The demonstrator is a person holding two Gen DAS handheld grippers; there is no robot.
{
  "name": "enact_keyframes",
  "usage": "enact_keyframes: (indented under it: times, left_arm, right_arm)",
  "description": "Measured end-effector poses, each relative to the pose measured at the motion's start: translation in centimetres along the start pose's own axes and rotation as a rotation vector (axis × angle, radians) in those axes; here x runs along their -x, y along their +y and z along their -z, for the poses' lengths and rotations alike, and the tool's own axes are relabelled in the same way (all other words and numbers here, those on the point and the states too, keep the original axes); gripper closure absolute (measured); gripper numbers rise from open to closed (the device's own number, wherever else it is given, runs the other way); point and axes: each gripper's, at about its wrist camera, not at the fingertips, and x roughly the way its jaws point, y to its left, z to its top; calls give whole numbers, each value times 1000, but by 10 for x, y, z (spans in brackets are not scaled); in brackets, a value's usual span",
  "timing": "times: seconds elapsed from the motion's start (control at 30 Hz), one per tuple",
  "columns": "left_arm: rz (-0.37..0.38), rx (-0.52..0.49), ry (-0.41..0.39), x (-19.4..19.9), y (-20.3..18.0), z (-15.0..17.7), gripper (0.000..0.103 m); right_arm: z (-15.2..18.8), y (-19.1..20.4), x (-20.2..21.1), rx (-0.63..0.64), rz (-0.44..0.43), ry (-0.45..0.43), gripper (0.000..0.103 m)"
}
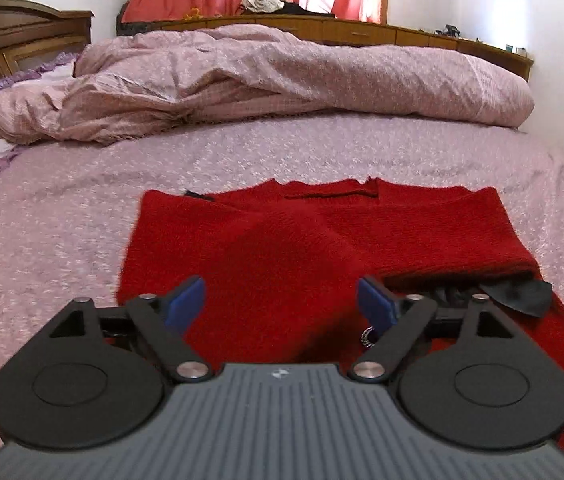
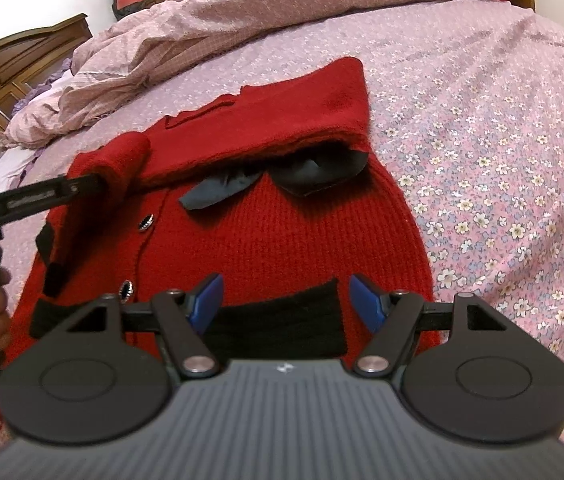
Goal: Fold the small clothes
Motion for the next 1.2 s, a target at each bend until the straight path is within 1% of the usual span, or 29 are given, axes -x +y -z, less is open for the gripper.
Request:
enact_keyframes:
  times: [0.07,0.2,0.3,0.4,0.53,0.73,0.83,0.93,1.03,1.2]
  left_arm:
    - [-20,-6,-8,13,3,1,11]
    - [-84,-2,-1,32,18,4,8]
    - [-141,14,32,41,35,10,7]
    - [-196,37,83,46,53,19,7]
    - [-242,54,143,53,74,36,7]
    - [-282,67,202,61,99,57,7]
    - [-299,81,216,61,106,60,6]
    - [-302,96,228,62,113,62,6]
    - [-300,117,242,64,120,64,6]
    - [-303,122,265,64,123,67,5]
  right_arm:
    - [0,3,2,9,-2,-5,31]
    - [-1,10,4,32,-9,-13,31]
    - [-2,17,6,56,-19,-19,31]
    - [-5,29,6,96,-34,-27,31]
    - [-10,49,4,153,-58,-35,31]
    - [-18,87,-2,261,-112,-31,31]
    - [-20,108,-9,309,-154,-19,31]
    - [-20,128,-17,353,-194,1,31]
    - [-18,154,-25,424,-236,18,31]
    - [-15,189,-39,509,-283,36,31]
